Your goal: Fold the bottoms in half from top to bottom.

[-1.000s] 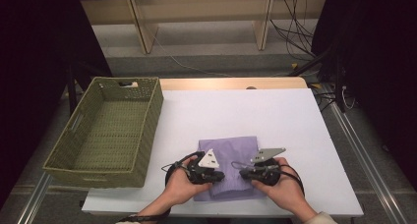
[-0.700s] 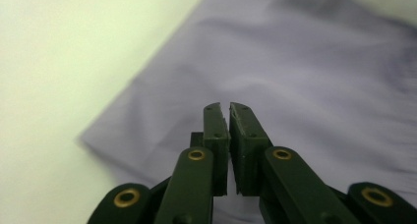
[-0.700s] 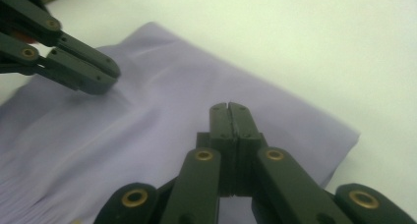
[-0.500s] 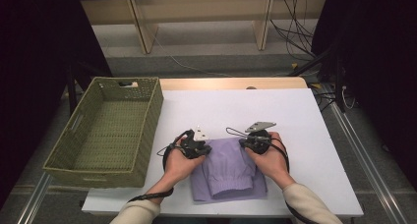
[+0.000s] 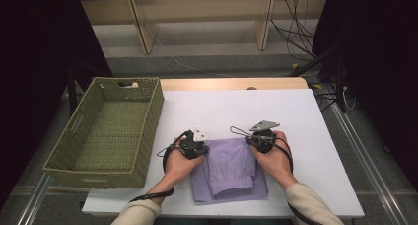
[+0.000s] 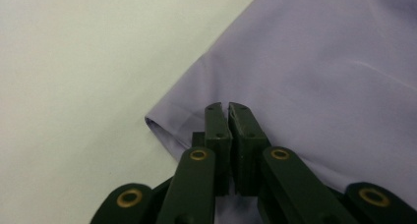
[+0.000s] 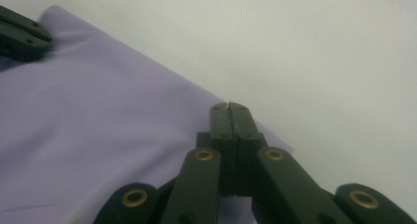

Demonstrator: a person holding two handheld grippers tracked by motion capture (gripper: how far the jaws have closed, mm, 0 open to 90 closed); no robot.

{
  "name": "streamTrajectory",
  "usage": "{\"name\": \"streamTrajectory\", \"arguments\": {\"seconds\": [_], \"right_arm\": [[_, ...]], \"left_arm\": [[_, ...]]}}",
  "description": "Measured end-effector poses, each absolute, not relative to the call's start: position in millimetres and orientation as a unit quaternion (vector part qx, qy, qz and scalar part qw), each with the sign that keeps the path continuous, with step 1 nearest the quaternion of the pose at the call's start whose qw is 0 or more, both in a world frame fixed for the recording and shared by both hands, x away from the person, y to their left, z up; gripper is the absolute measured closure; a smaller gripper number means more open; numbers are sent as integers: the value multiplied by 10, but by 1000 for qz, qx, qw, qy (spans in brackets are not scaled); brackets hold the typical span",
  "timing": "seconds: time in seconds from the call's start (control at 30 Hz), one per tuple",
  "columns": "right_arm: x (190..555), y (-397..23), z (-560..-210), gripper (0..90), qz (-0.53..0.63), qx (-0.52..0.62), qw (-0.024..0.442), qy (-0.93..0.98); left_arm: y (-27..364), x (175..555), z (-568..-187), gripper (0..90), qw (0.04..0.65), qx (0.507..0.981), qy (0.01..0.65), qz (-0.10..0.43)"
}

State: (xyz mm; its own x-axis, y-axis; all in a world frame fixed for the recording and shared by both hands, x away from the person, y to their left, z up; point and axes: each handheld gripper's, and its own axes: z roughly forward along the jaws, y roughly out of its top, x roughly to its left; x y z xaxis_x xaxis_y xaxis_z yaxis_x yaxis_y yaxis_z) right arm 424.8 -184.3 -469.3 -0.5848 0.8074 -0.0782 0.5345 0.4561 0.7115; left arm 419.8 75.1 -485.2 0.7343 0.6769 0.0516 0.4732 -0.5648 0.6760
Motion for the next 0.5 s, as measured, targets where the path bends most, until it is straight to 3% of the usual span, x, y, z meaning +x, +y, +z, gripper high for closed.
{"name": "streamTrajectory", "arguments": {"seconds": [0.33,0.5], "right_arm": [[4268,-1903,-4796,898,306,410,205,835],[4149,-1962,-4706,803,341,395,214,826]], "left_arm": [[758,4160,-4806,859,344,864,328,162],[819,4090,-4724,819,368,854,322,178]]}}
